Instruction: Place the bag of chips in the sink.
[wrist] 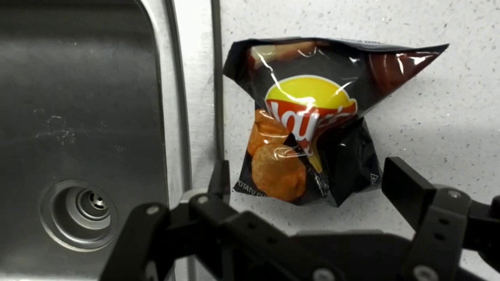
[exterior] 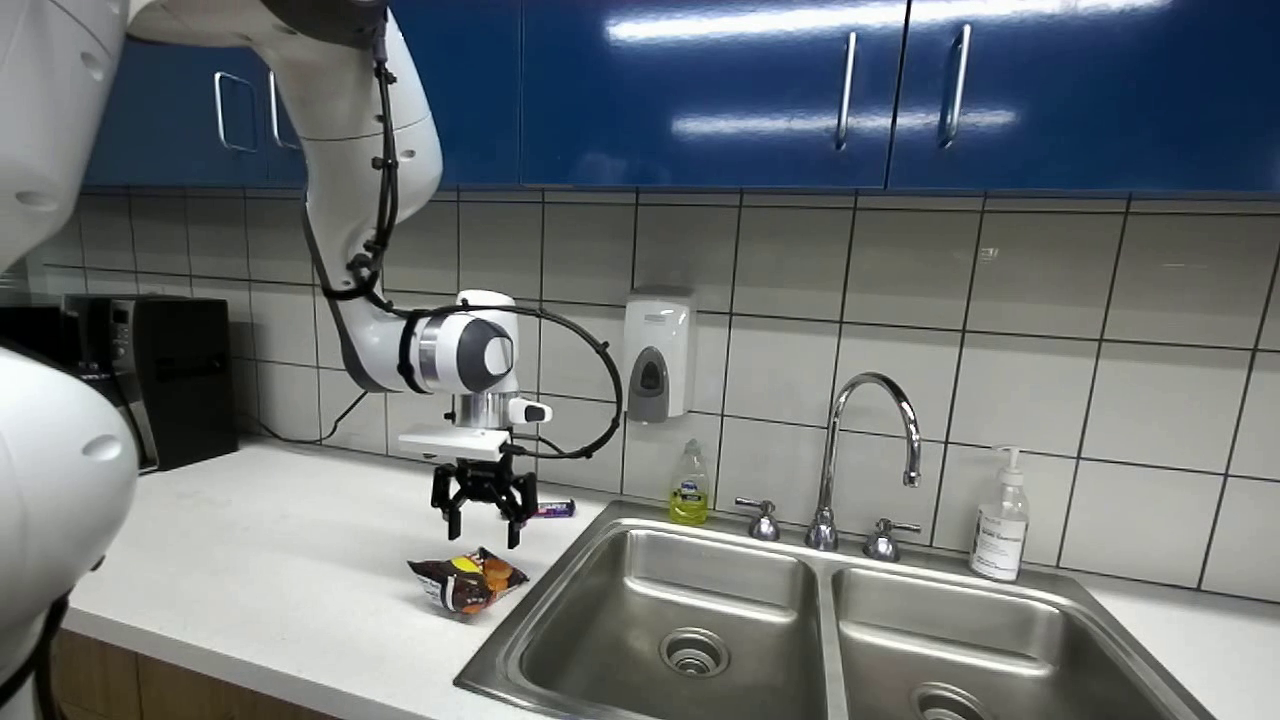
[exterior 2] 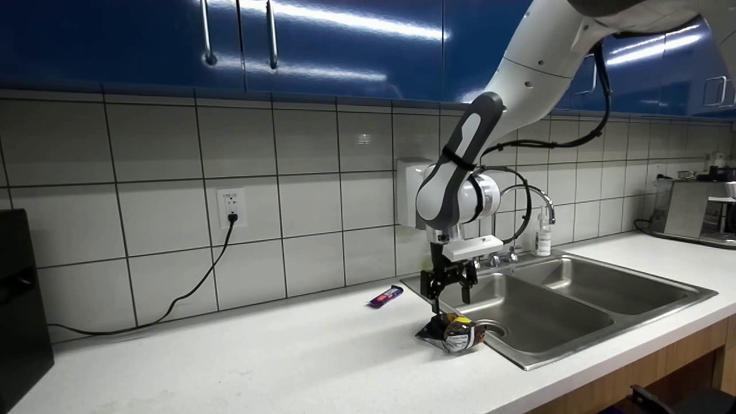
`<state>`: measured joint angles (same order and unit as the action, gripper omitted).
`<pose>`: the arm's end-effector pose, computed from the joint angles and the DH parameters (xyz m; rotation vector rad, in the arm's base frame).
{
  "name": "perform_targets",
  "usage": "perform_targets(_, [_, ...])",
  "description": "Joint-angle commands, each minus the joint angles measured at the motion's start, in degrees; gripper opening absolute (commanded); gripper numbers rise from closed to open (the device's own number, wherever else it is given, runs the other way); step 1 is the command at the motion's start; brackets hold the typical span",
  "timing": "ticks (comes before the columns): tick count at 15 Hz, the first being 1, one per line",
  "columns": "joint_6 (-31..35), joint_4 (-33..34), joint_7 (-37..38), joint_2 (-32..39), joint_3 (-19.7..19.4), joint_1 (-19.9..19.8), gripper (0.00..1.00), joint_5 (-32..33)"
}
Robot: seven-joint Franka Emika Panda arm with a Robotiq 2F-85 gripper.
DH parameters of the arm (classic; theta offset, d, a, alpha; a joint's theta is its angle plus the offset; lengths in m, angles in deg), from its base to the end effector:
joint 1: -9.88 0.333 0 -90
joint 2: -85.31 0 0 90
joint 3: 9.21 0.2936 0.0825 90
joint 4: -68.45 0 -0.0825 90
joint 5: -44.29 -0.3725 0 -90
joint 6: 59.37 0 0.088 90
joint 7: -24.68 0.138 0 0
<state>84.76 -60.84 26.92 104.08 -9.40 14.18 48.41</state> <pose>0.5167 0.0364 0.1683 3.0917 0.1431 -0.1025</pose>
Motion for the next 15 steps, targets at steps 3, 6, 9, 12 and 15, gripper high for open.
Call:
perform_targets(3, [-4.04, 3.47, -0.18, 2.72, -0.57, -0.51, 1.00, 1.01])
perform_targets(6, [-4.99, 3.69, -0.03, 3.56, -0.71, -0.39, 1.00, 1.04])
perform_targets(9, [-5.31, 3.31, -0.18, 3.97, -0.61, -0.49, 1.00, 0.77])
perform_targets(12, [-4.85, 3.03, -0.06, 4.12, -0.61, -0.50, 1.00, 0.66])
perform_targets(15, [-4.40, 2.86, 0.09, 3.98, -0.60, -0.44, 1.00, 0.64])
